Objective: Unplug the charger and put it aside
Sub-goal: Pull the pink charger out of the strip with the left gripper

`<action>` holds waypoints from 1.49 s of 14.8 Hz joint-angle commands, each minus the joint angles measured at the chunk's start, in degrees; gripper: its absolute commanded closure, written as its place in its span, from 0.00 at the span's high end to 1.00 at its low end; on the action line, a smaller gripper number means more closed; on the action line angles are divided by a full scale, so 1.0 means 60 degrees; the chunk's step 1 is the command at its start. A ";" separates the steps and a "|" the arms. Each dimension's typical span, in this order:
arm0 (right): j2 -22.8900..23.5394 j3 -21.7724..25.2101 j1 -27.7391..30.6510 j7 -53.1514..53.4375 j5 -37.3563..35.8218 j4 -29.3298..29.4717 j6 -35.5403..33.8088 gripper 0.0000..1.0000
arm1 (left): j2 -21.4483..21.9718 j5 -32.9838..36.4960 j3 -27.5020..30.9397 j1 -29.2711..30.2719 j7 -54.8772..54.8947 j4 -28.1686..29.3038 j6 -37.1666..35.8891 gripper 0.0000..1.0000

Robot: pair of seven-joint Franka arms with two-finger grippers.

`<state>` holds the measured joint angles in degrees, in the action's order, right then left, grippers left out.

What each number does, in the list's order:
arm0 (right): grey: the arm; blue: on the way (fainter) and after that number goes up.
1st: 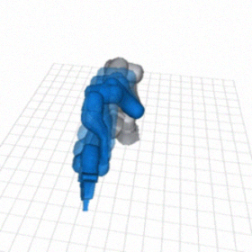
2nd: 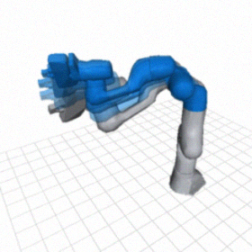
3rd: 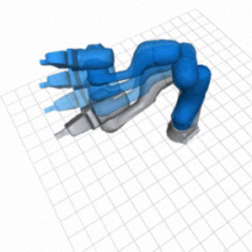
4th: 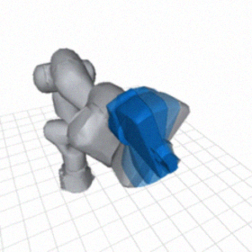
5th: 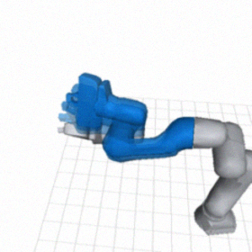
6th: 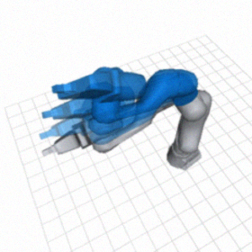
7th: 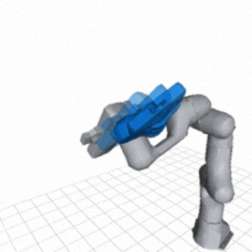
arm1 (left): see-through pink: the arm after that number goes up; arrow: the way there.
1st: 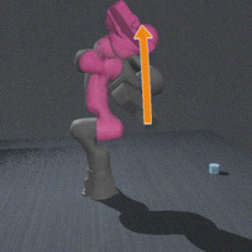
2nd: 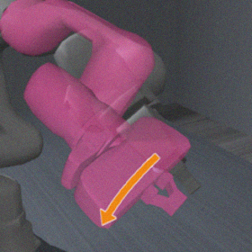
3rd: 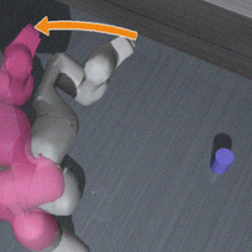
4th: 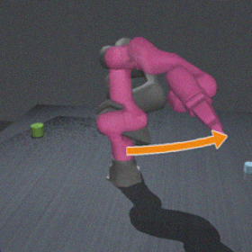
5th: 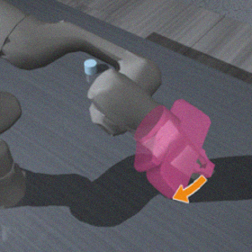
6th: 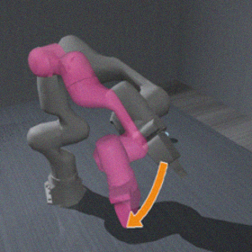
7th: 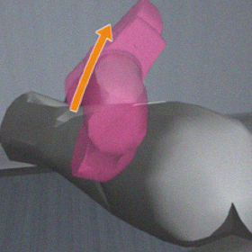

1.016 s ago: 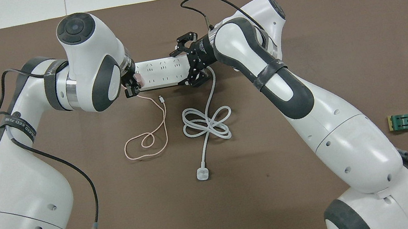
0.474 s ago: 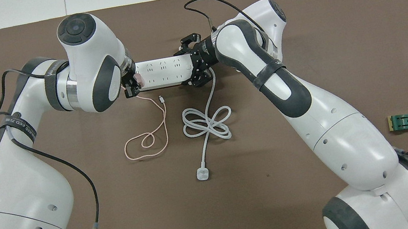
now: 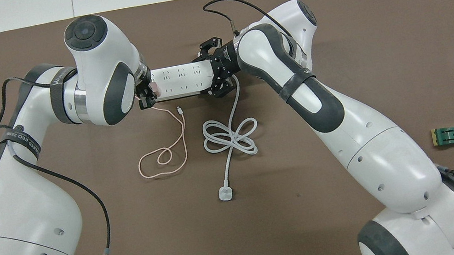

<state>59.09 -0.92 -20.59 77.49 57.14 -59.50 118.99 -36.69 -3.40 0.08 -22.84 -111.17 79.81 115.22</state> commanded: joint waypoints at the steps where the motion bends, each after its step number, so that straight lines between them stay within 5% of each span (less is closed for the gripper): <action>1: 0.0156 -0.0008 -0.0230 -0.0333 -0.0031 0.0102 0.0457 0.00 | 0.0022 -0.0005 0.0133 -0.0120 -0.0031 0.0147 0.0470 0.00; 14: 0.0156 -0.0008 -0.0230 -0.0333 -0.0002 0.0102 0.0530 0.00 | 0.0416 0.0069 0.0191 0.0217 0.0174 -0.0908 -0.1230 0.00; 22: 0.0156 -0.0008 -0.0303 -0.0333 -0.0016 0.0087 0.0662 0.04 | 0.2084 -0.0501 0.0147 0.1489 0.1883 -0.0835 -0.2413 0.00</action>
<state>59.03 -0.90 -20.69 77.49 57.02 -59.58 119.24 -28.32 -4.40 1.23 -16.83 -105.21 73.77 104.70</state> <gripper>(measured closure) 0.057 0.705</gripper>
